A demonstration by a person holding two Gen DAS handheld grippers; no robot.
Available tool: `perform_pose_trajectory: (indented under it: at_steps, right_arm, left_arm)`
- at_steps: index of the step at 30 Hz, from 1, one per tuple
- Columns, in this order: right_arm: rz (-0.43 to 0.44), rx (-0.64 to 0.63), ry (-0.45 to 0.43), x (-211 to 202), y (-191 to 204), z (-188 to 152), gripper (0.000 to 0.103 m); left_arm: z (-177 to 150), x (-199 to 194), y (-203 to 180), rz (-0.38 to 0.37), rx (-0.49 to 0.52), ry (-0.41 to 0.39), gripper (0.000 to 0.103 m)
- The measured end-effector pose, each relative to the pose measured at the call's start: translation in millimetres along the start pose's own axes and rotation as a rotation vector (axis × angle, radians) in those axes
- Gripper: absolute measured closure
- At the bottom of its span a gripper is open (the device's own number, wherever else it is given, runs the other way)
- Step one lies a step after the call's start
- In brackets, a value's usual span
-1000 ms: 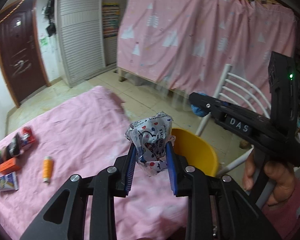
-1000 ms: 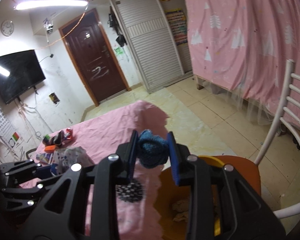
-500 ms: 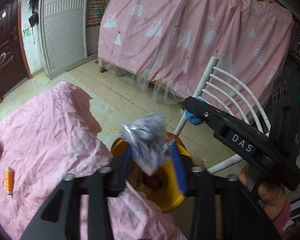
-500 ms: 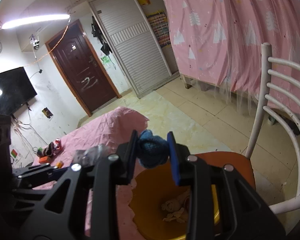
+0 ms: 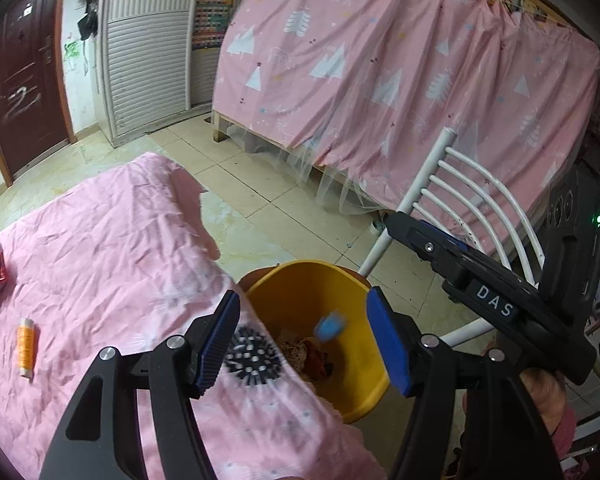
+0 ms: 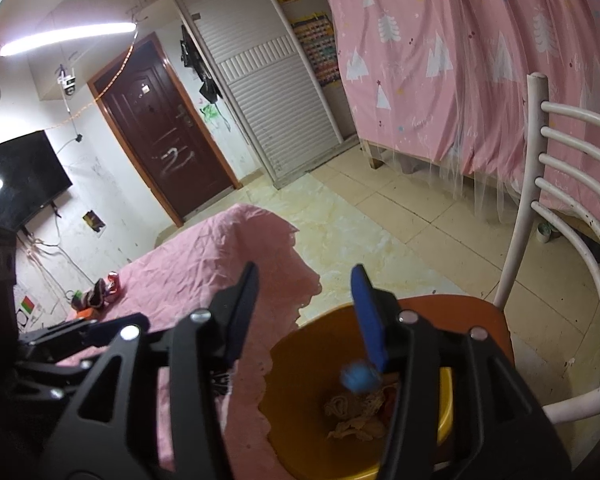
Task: Collect trash
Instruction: 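Move both open tools back over the items on the bed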
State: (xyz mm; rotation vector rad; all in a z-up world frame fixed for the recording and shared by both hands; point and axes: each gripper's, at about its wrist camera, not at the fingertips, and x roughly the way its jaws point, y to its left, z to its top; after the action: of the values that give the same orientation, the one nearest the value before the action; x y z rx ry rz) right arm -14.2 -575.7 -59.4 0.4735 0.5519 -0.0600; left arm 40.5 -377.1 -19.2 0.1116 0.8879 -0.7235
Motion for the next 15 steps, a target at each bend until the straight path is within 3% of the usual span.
perform_pose_trajectory:
  at_steps: [15]
  right_arm:
    - [0.070,-0.110,0.047,31.4,79.0,1.5,0.051]
  left_arm:
    - [-2.9,-59.7,82.8,0.103,-0.122,-0.096,0.044]
